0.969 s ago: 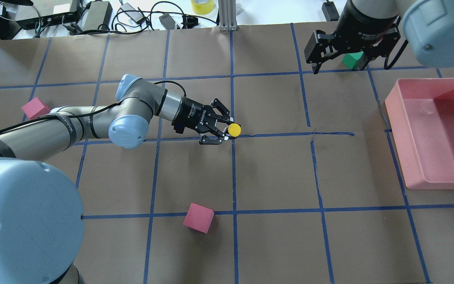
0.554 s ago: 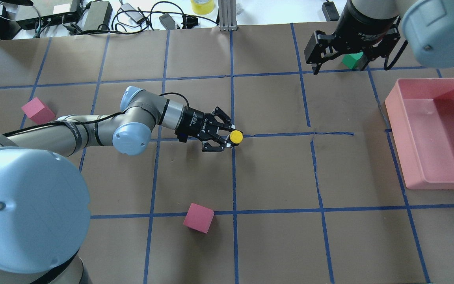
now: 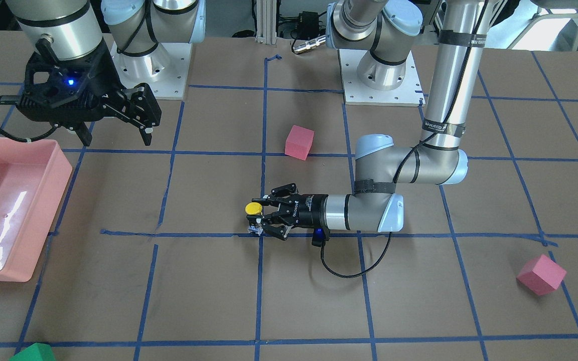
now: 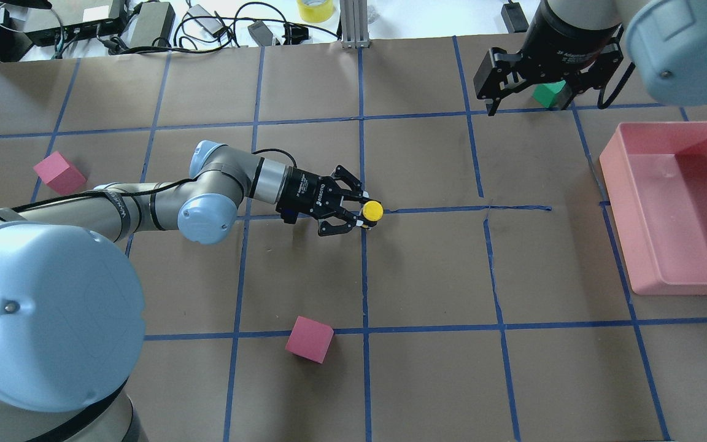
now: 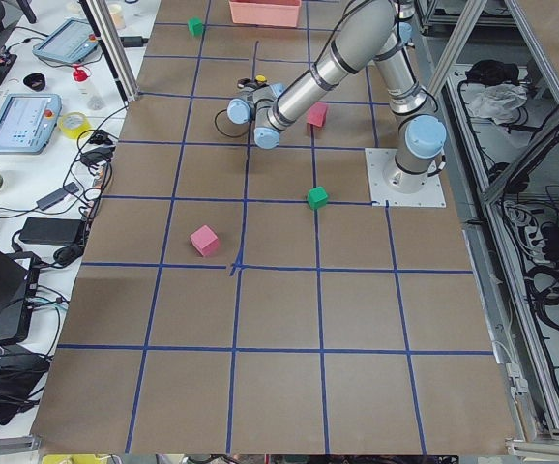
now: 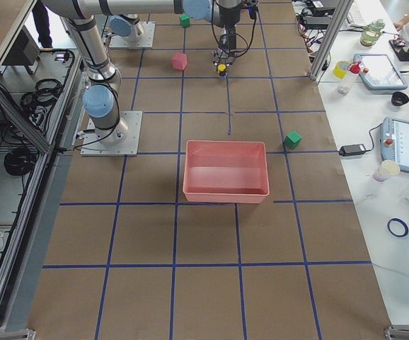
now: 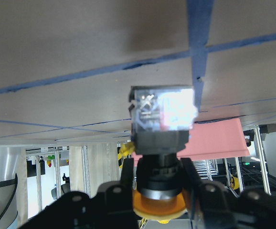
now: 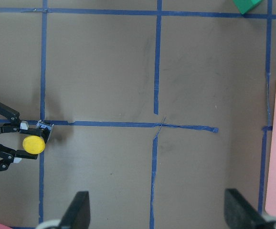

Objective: Align button upright
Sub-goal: 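Release the upright switch and raise the left gripper away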

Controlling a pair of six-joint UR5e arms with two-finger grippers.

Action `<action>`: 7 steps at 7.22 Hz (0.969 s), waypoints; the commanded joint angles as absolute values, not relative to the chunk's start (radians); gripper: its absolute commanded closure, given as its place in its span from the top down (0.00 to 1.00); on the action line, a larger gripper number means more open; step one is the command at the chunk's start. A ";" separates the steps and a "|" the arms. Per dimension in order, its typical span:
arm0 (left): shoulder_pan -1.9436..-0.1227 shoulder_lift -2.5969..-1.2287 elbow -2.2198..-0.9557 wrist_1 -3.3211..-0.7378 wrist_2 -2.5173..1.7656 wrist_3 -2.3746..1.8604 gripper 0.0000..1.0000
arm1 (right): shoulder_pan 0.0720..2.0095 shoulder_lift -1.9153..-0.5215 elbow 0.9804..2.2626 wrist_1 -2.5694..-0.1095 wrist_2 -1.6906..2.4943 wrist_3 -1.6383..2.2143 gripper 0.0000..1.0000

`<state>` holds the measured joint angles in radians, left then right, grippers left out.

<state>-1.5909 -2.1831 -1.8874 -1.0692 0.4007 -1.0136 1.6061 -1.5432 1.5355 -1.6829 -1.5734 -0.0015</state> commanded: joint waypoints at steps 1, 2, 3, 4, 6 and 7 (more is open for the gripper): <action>-1.583 -2.192 -1.885 -1.069 0.411 -1.011 0.59 | 1.606 -1.543 1.536 -1.681 -1.574 -0.002 1.00; -1.582 -2.191 -1.882 -1.069 0.417 -1.014 0.75 | 1.606 -1.543 1.536 -1.681 -1.574 -0.002 1.00; -1.577 -2.183 -1.875 -1.069 0.437 -1.034 0.87 | 1.606 -1.543 1.536 -1.681 -1.574 -0.002 1.00; -1.575 -2.166 -1.859 -1.068 0.496 -1.104 0.94 | 1.606 -1.543 1.536 -1.681 -1.574 0.000 1.00; -1.575 -2.128 -1.815 -1.062 0.511 -1.164 1.00 | 1.606 -1.543 1.536 -1.681 -1.574 -0.003 1.00; -1.569 -2.091 -1.781 -1.054 0.591 -1.154 1.00 | 1.606 -1.543 1.536 -1.681 -1.574 -0.002 1.00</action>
<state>-1.5739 -2.1301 -1.8174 -1.0616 0.5246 -1.1491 1.6061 -1.5432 1.5355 -1.6812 -1.5738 -0.0020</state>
